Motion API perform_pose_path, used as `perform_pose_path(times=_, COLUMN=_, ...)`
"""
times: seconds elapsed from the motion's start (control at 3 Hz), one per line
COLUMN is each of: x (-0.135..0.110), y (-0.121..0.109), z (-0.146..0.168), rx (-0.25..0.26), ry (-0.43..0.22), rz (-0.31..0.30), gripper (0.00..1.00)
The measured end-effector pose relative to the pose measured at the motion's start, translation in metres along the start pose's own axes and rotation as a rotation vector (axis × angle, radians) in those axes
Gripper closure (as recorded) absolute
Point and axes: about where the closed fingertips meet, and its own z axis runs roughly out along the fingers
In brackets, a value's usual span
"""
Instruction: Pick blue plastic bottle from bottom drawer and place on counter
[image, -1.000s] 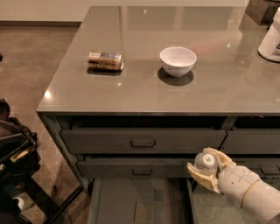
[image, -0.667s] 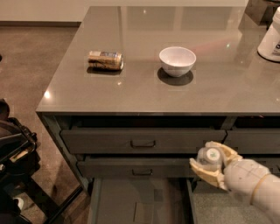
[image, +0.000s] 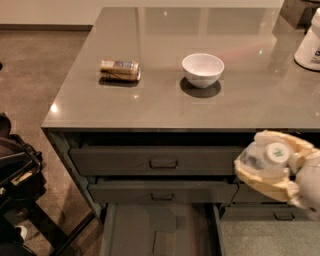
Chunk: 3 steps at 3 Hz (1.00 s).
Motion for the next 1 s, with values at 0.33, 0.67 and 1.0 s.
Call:
perform_pose_path(times=0.33, x=-0.052, y=-0.004, z=-0.023, rx=0.014, ry=-0.063, rz=-0.050, gripper=1.00)
perform_pose_path(times=0.67, x=-0.052, y=-0.004, z=-0.023, rx=0.014, ry=-0.063, rz=-0.050, gripper=1.00)
perform_pose_path(times=1.0, x=-0.060, y=-0.012, z=-0.013, rx=-0.016, ry=-0.107, rz=-0.044, gripper=1.00)
